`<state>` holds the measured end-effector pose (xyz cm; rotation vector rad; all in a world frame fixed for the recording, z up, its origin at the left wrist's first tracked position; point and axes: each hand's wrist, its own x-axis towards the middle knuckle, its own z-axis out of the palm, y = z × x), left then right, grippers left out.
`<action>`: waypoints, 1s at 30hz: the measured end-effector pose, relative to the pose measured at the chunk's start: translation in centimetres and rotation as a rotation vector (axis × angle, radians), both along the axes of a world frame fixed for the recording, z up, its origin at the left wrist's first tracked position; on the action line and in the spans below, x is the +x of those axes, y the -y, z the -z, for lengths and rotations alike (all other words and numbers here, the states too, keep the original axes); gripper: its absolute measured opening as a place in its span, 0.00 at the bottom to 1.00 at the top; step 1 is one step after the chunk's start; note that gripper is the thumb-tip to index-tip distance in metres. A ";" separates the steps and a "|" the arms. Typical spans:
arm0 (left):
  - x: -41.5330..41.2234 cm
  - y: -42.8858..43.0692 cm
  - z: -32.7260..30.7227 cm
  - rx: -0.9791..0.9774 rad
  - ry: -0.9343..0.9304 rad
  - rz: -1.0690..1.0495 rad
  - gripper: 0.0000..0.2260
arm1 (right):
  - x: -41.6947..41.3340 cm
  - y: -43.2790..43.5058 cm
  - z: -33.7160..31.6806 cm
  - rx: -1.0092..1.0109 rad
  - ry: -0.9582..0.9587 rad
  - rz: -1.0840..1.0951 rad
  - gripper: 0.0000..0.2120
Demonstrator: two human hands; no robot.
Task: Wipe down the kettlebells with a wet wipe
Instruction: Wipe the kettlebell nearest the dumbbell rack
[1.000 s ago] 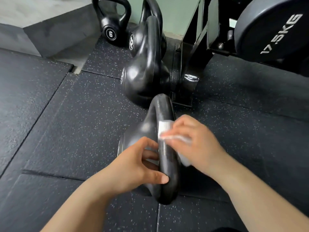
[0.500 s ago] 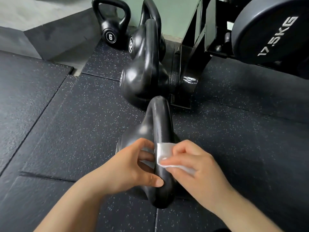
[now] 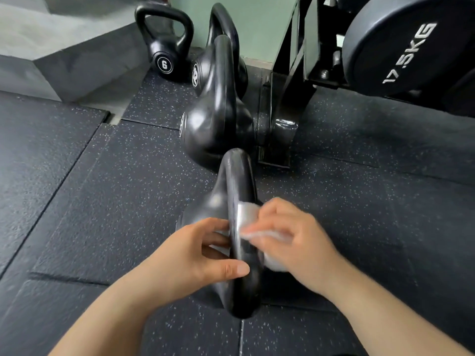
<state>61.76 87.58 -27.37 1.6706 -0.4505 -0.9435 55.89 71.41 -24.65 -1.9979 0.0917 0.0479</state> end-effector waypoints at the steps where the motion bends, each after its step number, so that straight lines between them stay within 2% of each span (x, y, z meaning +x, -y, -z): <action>1: 0.0 0.2 0.0 -0.019 -0.007 -0.014 0.29 | -1.0 0.0 0.0 0.033 -0.042 -0.051 0.05; 3: 0.0 0.5 0.3 -0.062 -0.032 -0.036 0.29 | -1.1 1.0 -0.2 0.164 -0.077 0.006 0.07; 5: -0.1 0.7 0.3 -0.091 -0.059 -0.049 0.28 | 0.4 2.6 -0.1 0.285 -0.027 0.211 0.07; 7: -0.1 0.7 0.3 -0.096 -0.060 -0.062 0.30 | 2.9 3.6 0.4 0.270 0.003 0.322 0.06; 11: -0.2 0.6 0.0 -0.099 -0.048 -0.064 0.34 | 5.6 2.1 2.0 0.229 -0.011 0.277 0.07; 19: -0.1 0.5 0.2 -0.119 -0.078 -0.021 0.36 | -1.6 0.8 1.1 0.345 -0.175 0.022 0.06; 24: 0.1 0.5 0.2 -0.126 -0.063 -0.017 0.34 | 3.5 1.8 1.5 0.250 -0.053 0.179 0.09; 27: -0.1 0.4 0.2 -0.122 -0.033 -0.027 0.32 | 6.0 1.1 1.9 0.197 0.028 0.316 0.08; 30: -0.2 0.3 0.3 -0.110 -0.019 -0.055 0.32 | 4.3 0.8 2.0 0.235 -0.003 0.300 0.06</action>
